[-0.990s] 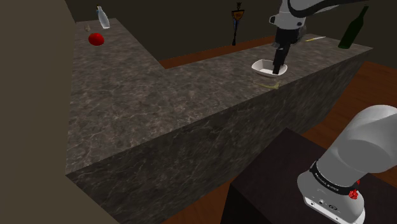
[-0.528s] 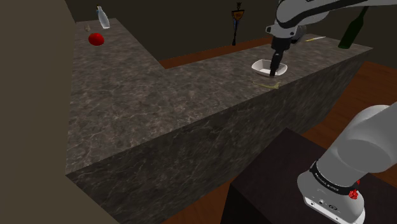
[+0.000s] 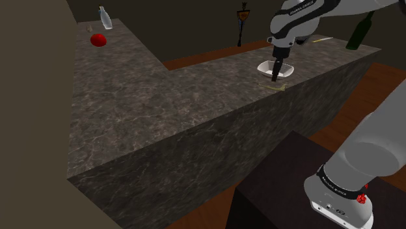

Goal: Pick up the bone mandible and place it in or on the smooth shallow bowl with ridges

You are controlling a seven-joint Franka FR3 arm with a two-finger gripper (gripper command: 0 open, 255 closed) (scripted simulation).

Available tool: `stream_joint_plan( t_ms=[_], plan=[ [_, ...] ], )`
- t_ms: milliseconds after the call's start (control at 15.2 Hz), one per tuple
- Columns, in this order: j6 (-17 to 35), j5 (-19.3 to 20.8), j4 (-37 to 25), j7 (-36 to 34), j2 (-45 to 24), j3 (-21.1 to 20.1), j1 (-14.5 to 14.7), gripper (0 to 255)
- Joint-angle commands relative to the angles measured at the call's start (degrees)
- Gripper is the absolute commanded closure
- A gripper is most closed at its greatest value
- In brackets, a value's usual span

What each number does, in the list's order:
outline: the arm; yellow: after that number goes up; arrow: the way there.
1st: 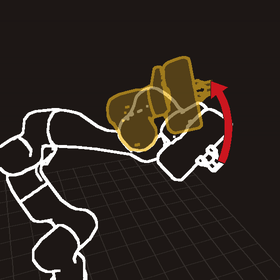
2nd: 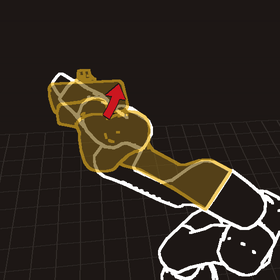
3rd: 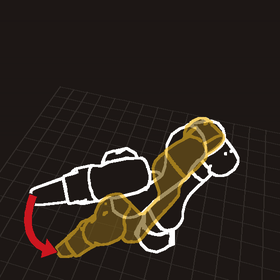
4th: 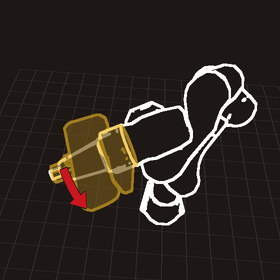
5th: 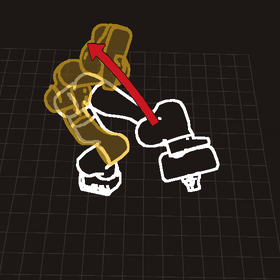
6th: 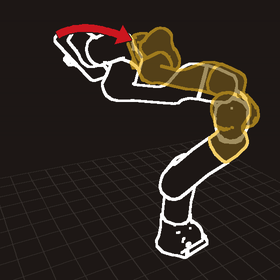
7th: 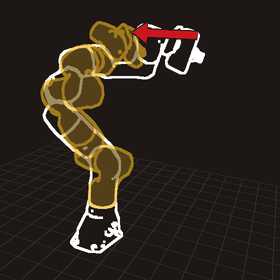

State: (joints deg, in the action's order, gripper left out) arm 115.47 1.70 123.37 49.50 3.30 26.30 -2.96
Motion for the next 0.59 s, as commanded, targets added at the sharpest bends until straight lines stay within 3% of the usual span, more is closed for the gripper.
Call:
stream_joint_plan(
  t_ms=[0,198,528],
  plan=[
    [1.3,-2.9,-3.0,4.1,-5.3,1.1,-0.6,0],
    [2.0,-6.9,-7.4,9.0,-12.0,1.6,-2.1,0],
    [5.6,-7.8,-5.1,9.7,-13.6,1.2,-2.3,0]
  ],
)
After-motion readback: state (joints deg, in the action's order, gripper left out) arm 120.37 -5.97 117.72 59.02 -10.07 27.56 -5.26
